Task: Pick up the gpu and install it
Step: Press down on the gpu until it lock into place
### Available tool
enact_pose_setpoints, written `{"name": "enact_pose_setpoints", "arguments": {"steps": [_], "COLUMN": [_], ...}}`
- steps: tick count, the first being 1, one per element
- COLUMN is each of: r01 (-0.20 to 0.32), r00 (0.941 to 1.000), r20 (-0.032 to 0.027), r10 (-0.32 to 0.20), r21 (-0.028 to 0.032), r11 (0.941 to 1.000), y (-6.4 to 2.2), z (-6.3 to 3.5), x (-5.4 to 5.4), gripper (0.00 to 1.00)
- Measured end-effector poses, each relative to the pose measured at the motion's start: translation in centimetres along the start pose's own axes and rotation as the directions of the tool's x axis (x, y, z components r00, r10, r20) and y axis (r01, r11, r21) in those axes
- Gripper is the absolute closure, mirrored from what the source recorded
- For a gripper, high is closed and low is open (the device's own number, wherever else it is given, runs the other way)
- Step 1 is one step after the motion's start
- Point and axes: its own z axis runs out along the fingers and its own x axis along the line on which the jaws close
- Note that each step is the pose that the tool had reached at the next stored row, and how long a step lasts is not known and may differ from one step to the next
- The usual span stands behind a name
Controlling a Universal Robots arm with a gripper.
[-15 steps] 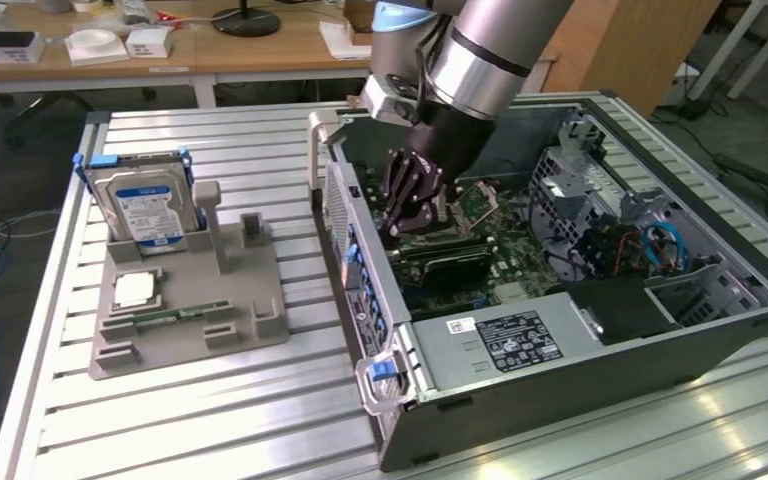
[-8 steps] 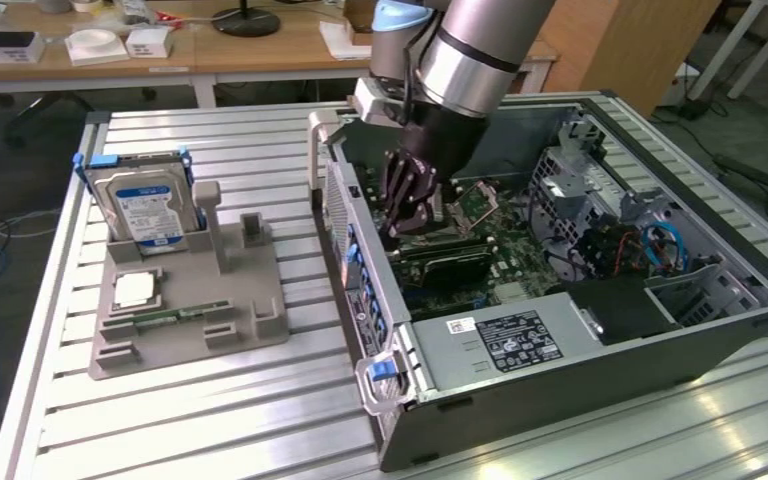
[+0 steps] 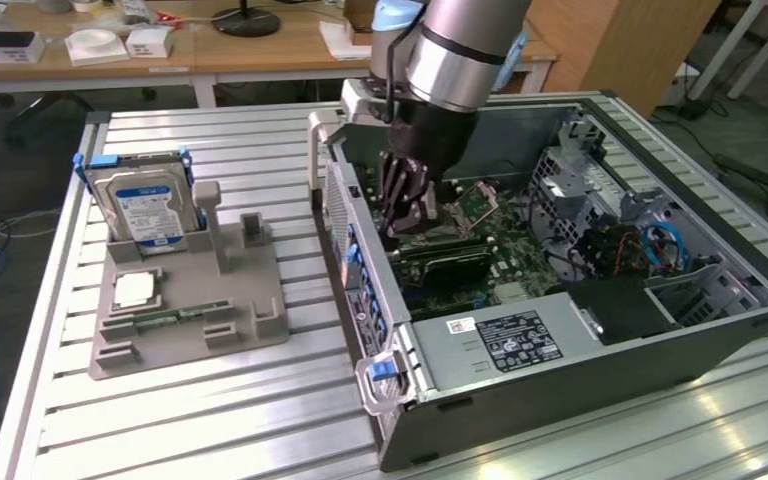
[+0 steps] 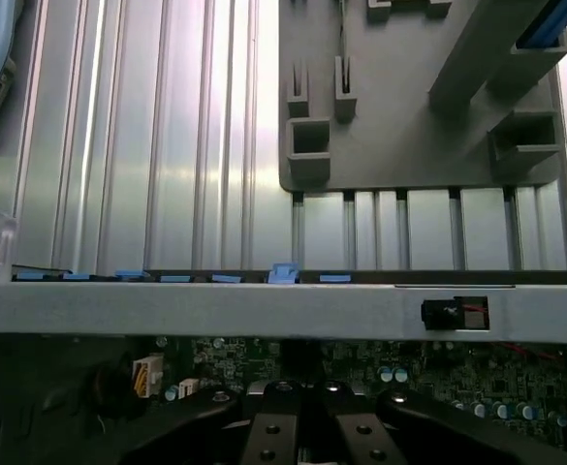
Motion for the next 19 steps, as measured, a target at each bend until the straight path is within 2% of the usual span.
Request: {"name": "enact_pose_setpoints", "arguments": {"steps": [4, 10, 12, 16, 17, 19], "r01": [-0.005, -0.011, -0.012, -0.017, -0.017, -0.018], "r00": [1.0000, 0.9999, 0.9998, 0.9998, 0.9998, 0.9997], "r20": [-0.0066, -0.0094, -0.0111, -0.0117, -0.0114, -0.0113], "r10": [0.005, 0.011, 0.013, 0.018, 0.019, 0.020], "r21": [0.0270, 0.0733, 0.0868, 0.1238, 0.1303, 0.1357], "r11": [0.9996, 0.9973, 0.9961, 0.9922, 0.9913, 0.9906], "y": [0.31, 1.54, 1.71, 2.00, 2.15, 2.45], "z": [-0.31, -0.13, -0.11, -0.09, -0.10, -0.26], "x": [-0.2, -0.2, -0.2, -0.1, -0.1, -0.1], "gripper": [0.90, 0.90, 0.90, 0.90, 0.90, 0.90]}}
